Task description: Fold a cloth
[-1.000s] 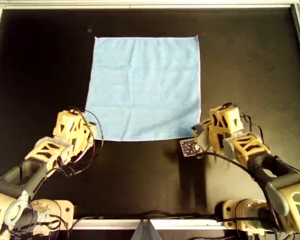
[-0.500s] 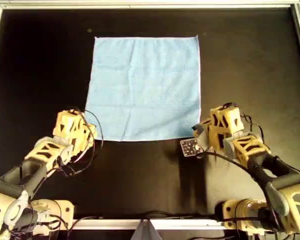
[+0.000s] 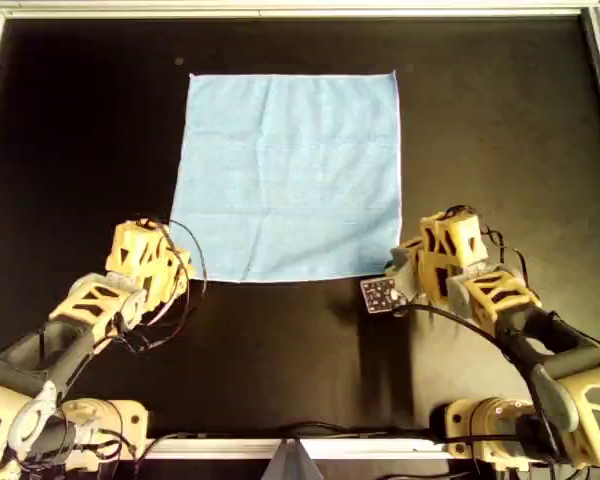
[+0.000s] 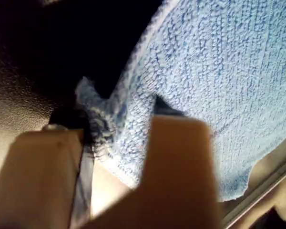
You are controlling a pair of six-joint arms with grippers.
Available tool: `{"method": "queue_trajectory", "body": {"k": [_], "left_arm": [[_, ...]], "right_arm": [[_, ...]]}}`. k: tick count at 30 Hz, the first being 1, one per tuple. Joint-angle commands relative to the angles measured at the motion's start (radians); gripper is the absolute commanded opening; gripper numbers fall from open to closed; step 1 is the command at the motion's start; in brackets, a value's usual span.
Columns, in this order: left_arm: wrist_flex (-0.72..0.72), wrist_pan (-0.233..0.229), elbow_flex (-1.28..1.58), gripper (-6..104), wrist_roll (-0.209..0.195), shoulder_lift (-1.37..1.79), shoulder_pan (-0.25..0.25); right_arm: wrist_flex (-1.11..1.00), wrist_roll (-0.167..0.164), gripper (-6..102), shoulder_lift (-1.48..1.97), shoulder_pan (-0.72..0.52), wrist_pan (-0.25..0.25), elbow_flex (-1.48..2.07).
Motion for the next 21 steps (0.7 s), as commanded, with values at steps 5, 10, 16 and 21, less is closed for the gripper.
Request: {"method": "queue_trajectory", "body": {"k": [5,10,16,21], "left_arm": [[-0.015,0.005,-0.014,-3,-0.005,0.003,0.028],[-0.012,0.005,-0.012,2,0.005,0.012,0.028],[-0.005,0.002,0.006,1,-0.003,0.040,0.015],[0.005,-0.012,0.075,1,-0.003,0.195,0.017]], "right_arm": [[-0.012,0.003,2,0.009,-0.008,0.002,-0.063],[-0.011,0.003,2,0.012,-0.008,0.006,-0.052],[-0.011,0.003,2,0.067,-0.009,0.006,0.003],[-0.009,-0.012,2,0.250,-0.009,0.006,0.135]]}}
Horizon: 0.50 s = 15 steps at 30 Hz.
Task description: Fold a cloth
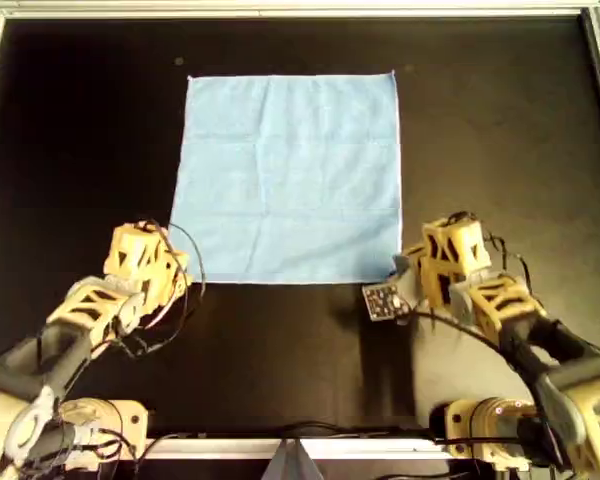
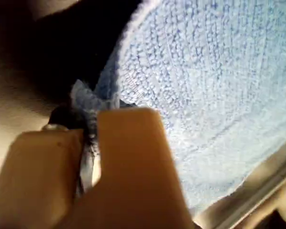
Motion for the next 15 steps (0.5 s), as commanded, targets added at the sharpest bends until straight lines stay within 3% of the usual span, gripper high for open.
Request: {"method": "queue_trajectory", "body": {"k": [1,7,15], "left_arm": [[-0.006,0.002,0.060,1,-0.003,0.146,0.014],[-0.006,0.012,0.170,0,0.012,0.370,0.021],[-0.051,0.012,0.057,0,0.014,0.367,0.026]], "right_arm": [[-0.009,-0.012,2,0.193,-0.011,0.005,0.071],[-0.011,-0.012,2,0.400,-0.009,0.006,0.190],[-0.067,-0.012,2,0.402,-0.011,0.009,0.098]]}}
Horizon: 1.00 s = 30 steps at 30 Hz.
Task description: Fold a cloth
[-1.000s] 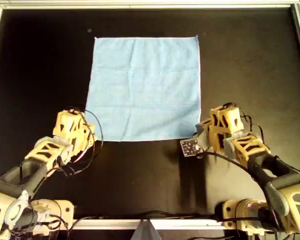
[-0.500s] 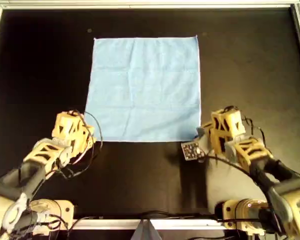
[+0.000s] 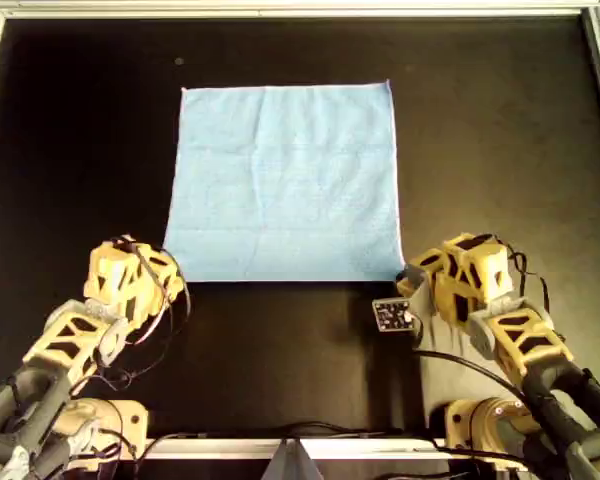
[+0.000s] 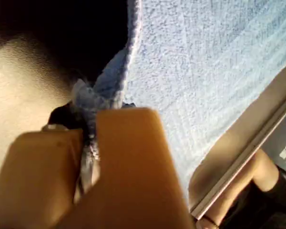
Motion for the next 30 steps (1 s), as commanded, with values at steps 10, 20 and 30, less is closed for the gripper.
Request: {"method": "queue_trajectory", "body": {"k": [10,20,30], "left_arm": [[-0.044,-0.014,-0.515,0,0.008,-0.428,0.029],[-0.044,-0.017,-0.827,0,0.008,-0.652,0.069],[-0.044,-0.015,-1.181,0,0.008,-0.937,0.137]], "right_arm": [[-0.121,0.002,2,-0.305,-0.064,-0.005,-0.469],[-0.121,0.002,2,-0.739,-0.075,-0.006,-0.963],[-0.121,0.002,2,-0.971,-0.080,-0.006,-1.284]]}}
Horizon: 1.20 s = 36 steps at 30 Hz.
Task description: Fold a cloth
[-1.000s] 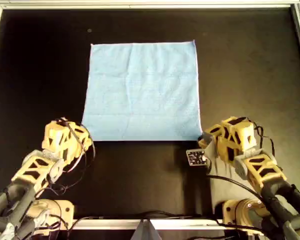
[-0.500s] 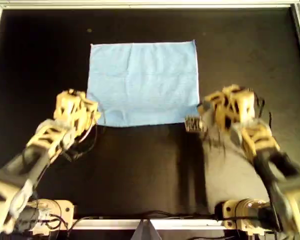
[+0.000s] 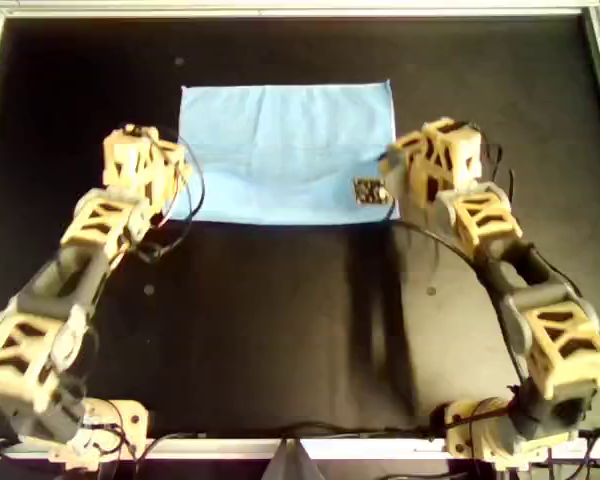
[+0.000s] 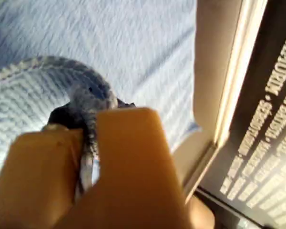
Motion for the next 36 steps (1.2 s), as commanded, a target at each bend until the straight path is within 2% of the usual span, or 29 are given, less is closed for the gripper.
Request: {"method": "queue_trajectory", "body": {"k": [1,15,21,27,36], "left_arm": [[-0.023,0.006,-0.163,0,0.008,-0.032,0.021],[-0.023,0.014,-0.509,0,0.008,-0.268,0.021],[-0.023,0.011,-0.640,0,0.008,-0.356,0.021],[-0.023,0.008,-0.723,0,0.008,-0.423,0.021],[-0.023,0.008,-0.816,0,0.008,-0.503,0.021]], "right_arm": [[-0.035,0.003,2,-0.009,-0.008,-0.006,-0.161],[-0.035,0.003,2,-0.227,-0.011,-0.005,-0.480],[-0.035,0.003,2,-0.288,-0.051,-0.005,-0.589],[-0.035,0.002,2,-0.367,-0.086,-0.005,-0.689],[-0.035,0.003,2,-0.548,-0.075,-0.006,-0.881]]}}
